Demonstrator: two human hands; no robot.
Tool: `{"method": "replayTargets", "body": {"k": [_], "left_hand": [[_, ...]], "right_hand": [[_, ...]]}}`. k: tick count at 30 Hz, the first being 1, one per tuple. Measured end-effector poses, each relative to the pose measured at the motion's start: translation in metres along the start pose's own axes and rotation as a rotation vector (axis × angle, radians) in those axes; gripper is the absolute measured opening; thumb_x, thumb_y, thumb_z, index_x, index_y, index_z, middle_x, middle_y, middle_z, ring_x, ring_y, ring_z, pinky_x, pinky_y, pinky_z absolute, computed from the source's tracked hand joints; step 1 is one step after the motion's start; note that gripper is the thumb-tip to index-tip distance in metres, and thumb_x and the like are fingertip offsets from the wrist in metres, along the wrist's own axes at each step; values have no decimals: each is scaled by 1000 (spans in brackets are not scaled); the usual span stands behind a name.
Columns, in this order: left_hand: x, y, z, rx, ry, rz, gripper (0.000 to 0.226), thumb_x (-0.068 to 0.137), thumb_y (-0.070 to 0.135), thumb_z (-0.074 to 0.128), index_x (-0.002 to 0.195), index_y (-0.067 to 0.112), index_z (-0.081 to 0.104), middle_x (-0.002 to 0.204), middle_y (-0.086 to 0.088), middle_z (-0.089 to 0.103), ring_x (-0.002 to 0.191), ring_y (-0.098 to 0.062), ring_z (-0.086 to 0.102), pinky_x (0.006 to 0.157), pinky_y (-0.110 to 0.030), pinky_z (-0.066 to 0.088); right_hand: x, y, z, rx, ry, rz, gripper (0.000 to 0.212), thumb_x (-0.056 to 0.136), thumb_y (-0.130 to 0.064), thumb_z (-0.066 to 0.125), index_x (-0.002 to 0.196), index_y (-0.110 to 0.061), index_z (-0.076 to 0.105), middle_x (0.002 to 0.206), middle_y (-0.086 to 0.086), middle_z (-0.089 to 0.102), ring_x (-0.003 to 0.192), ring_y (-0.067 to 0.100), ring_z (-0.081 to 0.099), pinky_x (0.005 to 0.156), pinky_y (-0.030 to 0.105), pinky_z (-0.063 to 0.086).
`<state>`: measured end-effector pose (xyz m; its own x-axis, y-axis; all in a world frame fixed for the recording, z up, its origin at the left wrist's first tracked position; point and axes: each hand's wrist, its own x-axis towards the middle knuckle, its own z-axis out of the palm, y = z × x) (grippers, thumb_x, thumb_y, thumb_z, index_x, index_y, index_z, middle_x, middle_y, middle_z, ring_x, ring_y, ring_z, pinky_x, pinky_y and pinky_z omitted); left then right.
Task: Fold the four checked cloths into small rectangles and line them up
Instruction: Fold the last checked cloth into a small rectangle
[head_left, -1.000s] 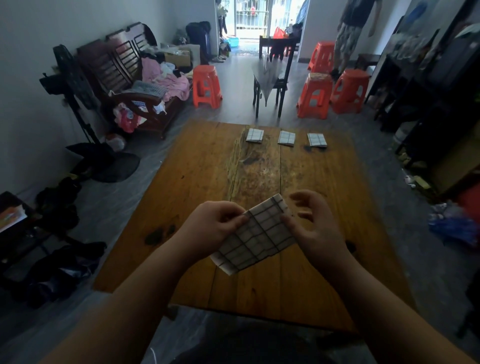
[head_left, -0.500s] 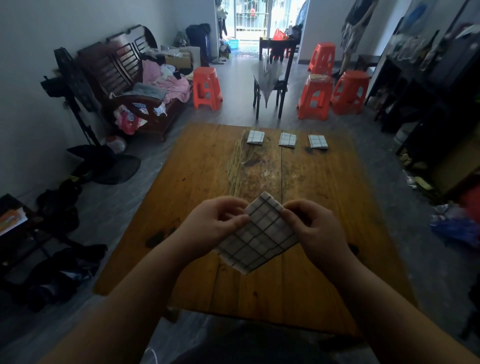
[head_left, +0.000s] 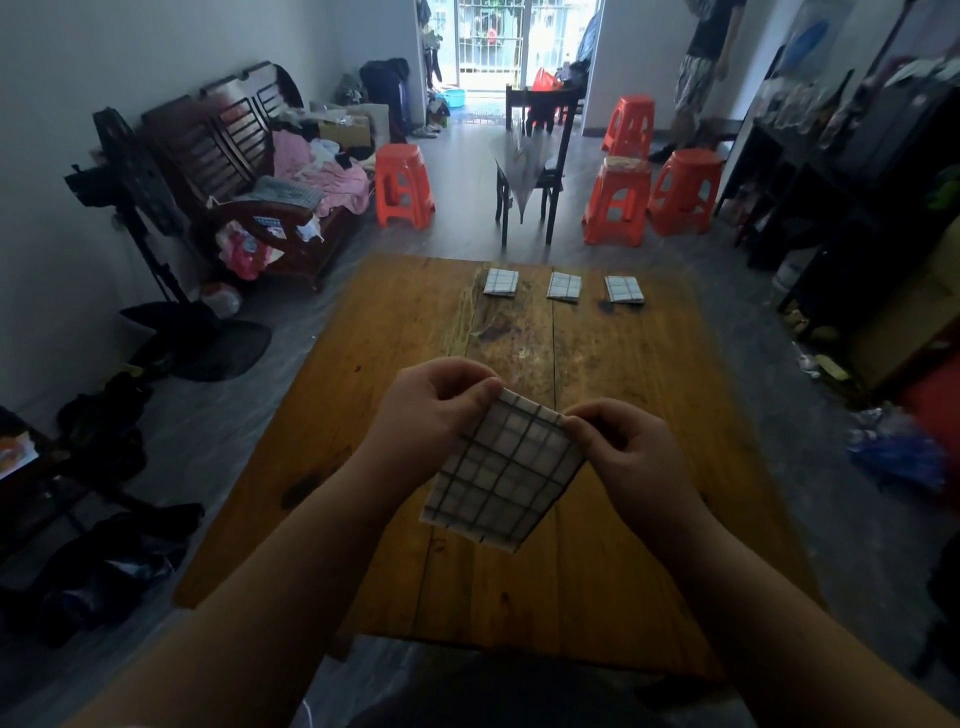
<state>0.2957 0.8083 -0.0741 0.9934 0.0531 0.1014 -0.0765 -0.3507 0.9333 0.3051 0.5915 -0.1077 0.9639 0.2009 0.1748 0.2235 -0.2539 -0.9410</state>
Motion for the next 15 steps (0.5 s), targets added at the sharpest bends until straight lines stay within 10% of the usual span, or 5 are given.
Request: {"method": "replayTargets", "body": {"k": [15], "left_hand": [[-4,-4,1,-24,100,-15,10,93,26,64,94,23,73,94,6,73,91,-8,68,83,-39,60]], "right_hand": [[-3,5,-8,-5,61,48,9,95,-15,64,94,-19,71,92,-4,72,89,8,68,79,31,57]]}}
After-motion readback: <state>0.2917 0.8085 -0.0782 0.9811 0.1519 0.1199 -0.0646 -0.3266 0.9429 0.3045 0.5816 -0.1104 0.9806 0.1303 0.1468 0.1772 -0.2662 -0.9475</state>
